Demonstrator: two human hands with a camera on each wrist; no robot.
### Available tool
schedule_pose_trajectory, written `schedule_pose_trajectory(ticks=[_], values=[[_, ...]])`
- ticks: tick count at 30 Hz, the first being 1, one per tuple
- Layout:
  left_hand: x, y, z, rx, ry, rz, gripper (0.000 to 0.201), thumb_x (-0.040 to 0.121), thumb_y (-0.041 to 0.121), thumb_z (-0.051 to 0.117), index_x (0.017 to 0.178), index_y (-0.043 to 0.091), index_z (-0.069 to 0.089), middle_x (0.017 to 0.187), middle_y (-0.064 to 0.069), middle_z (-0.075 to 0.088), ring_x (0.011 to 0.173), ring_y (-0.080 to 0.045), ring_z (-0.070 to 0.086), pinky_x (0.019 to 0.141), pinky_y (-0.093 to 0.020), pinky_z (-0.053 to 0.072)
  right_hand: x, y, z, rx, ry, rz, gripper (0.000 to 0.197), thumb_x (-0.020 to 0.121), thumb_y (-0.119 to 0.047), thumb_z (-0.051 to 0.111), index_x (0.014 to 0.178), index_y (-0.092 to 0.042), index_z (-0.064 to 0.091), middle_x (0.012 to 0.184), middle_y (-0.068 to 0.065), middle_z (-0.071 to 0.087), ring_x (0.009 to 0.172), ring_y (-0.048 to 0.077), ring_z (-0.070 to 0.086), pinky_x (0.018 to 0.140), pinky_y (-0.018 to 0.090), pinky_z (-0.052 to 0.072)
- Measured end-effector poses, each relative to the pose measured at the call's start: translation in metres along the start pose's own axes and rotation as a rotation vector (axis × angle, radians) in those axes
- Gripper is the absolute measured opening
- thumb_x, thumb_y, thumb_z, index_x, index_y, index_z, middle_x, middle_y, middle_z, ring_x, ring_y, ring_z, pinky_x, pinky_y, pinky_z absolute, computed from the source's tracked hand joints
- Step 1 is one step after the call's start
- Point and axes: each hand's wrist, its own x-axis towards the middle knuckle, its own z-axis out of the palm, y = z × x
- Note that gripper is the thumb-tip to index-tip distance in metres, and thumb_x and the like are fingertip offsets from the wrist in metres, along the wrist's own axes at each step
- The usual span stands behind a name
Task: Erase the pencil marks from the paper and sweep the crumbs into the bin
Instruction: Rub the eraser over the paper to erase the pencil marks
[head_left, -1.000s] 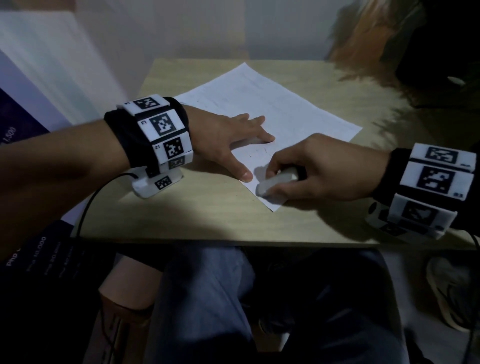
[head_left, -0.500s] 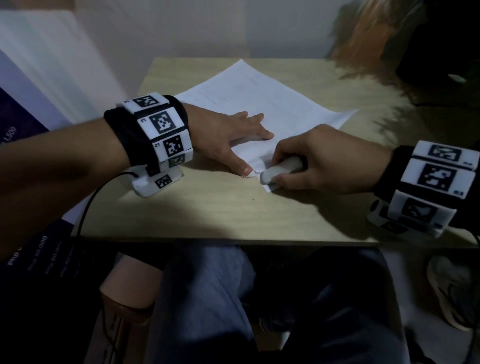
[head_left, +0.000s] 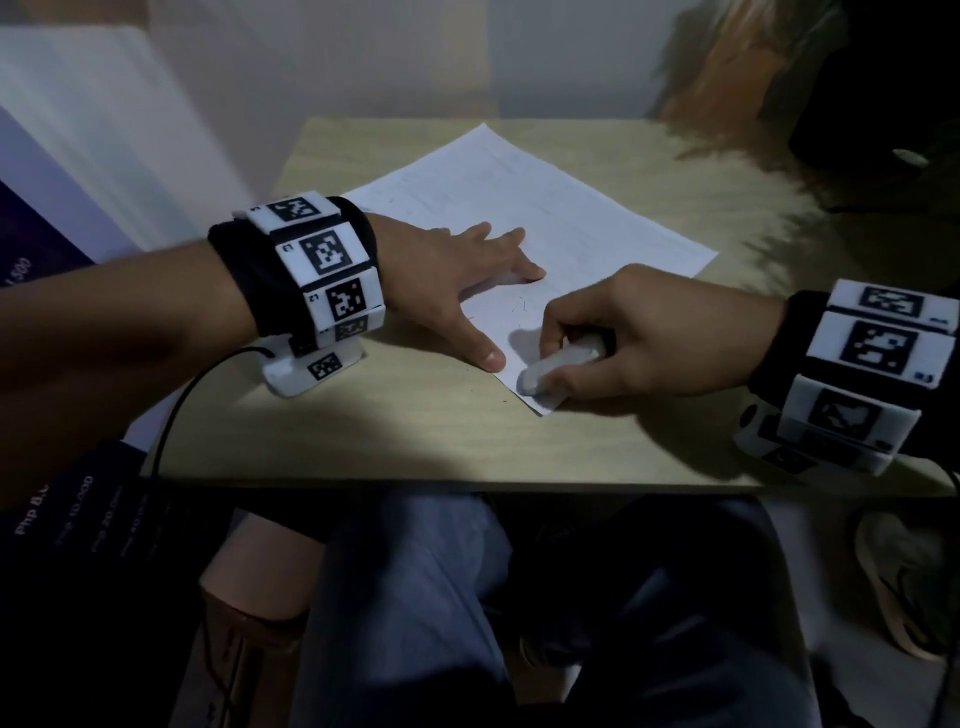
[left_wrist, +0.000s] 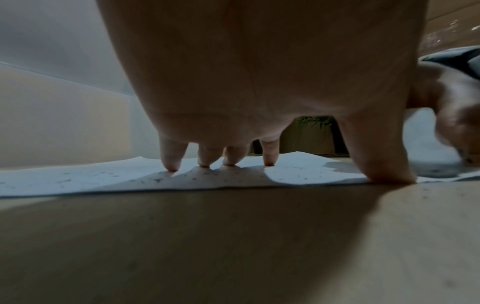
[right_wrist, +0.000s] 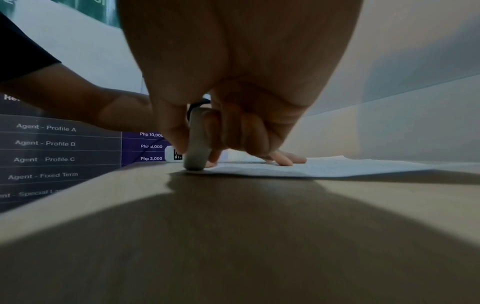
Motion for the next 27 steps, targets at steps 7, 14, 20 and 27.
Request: schedule_pose_trajectory(ticks=[7, 14, 20, 27], values=[[0.001, 0.0, -0.001, -0.005, 0.001, 0.001, 0.114, 0.07, 0.08, 0.065, 0.159, 0.044, 0.004, 0.168, 0.011, -0.02, 0.154, -0.014, -0.019, 0.126, -0.047, -0.004, 0.005, 0.001, 0.002, -0.034, -0.006, -0.046, 0.025, 0.081, -0.049, 0.07, 0.088, -0.025, 0.064, 0.065, -0.01, 0.06, 0.064, 0.007, 0.056, 0.057, 0.018, 0.04], [0.001, -0.001, -0.001, -0.012, 0.003, 0.009, 0.113, 0.071, 0.079, 0.067, 0.159, 0.044, 0.004, 0.168, 0.01, -0.02, 0.154, -0.015, -0.019, 0.126, -0.048, -0.004, 0.012, 0.009, -0.002, -0.15, 0.156, 0.001, 0.033, 0.08, -0.056, 0.061, 0.091, -0.025, 0.064, 0.065, -0.009, 0.06, 0.062, 0.006, 0.055, 0.06, 0.027, 0.041], [0.001, 0.001, 0.001, -0.017, 0.013, 0.005, 0.112, 0.071, 0.078, 0.068, 0.158, 0.045, 0.007, 0.168, 0.011, -0.018, 0.154, -0.015, -0.017, 0.126, -0.047, -0.003, 0.012, 0.009, -0.003, -0.073, 0.082, 0.037, 0.029, 0.079, -0.056, 0.068, 0.088, -0.028, 0.064, 0.065, -0.012, 0.06, 0.066, 0.007, 0.057, 0.058, 0.02, 0.038], [-0.001, 0.004, -0.001, -0.012, -0.003, -0.006, 0.111, 0.074, 0.074, 0.068, 0.159, 0.043, 0.004, 0.167, 0.011, -0.02, 0.154, -0.014, -0.019, 0.126, -0.047, -0.004, 0.005, 0.003, 0.0, -0.008, -0.048, -0.018, 0.027, 0.08, -0.053, 0.072, 0.088, -0.028, 0.065, 0.067, -0.007, 0.061, 0.065, 0.007, 0.055, 0.059, 0.021, 0.041]])
